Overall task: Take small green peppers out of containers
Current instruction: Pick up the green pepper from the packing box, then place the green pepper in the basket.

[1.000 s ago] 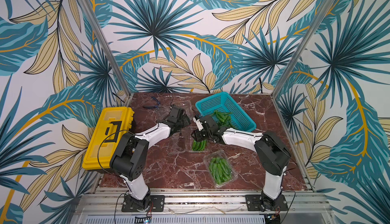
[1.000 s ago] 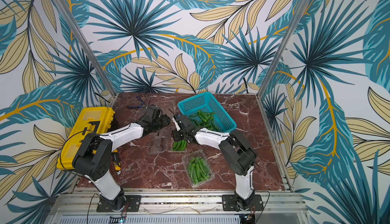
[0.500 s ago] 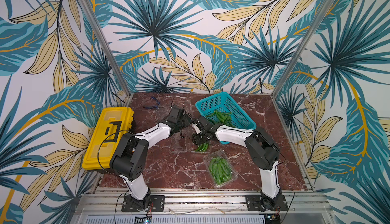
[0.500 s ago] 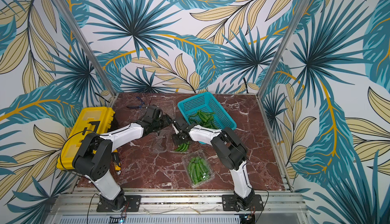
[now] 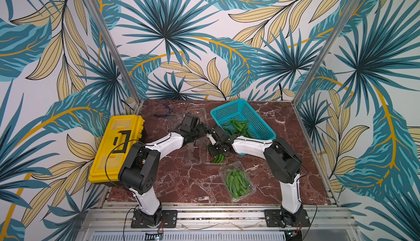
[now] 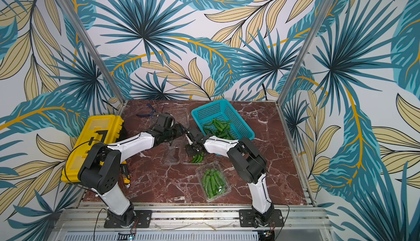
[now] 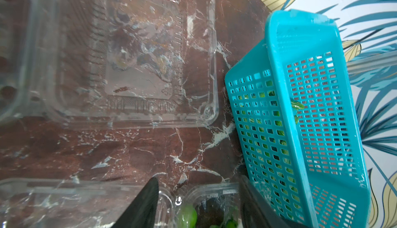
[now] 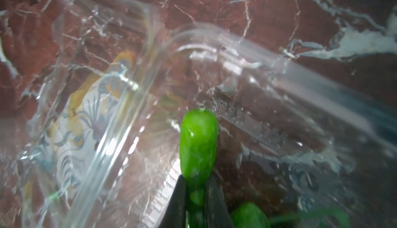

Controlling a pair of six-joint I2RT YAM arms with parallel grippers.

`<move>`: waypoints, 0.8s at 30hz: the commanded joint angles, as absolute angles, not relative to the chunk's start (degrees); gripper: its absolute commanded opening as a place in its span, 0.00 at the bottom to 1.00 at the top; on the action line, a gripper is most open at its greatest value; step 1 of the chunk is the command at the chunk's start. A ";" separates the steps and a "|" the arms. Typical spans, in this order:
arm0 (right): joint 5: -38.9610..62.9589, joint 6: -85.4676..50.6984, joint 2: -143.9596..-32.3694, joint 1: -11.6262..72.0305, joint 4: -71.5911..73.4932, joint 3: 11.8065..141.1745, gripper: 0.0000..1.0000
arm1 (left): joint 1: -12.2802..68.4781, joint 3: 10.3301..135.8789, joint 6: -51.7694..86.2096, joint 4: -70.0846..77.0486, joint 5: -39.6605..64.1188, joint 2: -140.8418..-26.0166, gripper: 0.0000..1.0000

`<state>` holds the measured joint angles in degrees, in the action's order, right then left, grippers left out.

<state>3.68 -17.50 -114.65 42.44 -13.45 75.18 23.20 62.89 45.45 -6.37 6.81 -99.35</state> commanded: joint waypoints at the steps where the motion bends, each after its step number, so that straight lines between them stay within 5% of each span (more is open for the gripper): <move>1: 0.39 -17.06 -105.81 42.80 -5.84 71.61 0.10 | 23.23 65.30 43.28 -5.78 9.11 -100.37 0.61; 11: -32.84 -21.50 -90.44 40.15 0.37 58.15 0.14 | 23.53 65.66 38.11 -6.85 7.60 -98.52 0.61; 24: -21.24 -26.93 -92.85 26.56 -6.80 54.31 0.29 | 28.77 70.14 23.67 -13.63 2.35 -96.91 0.66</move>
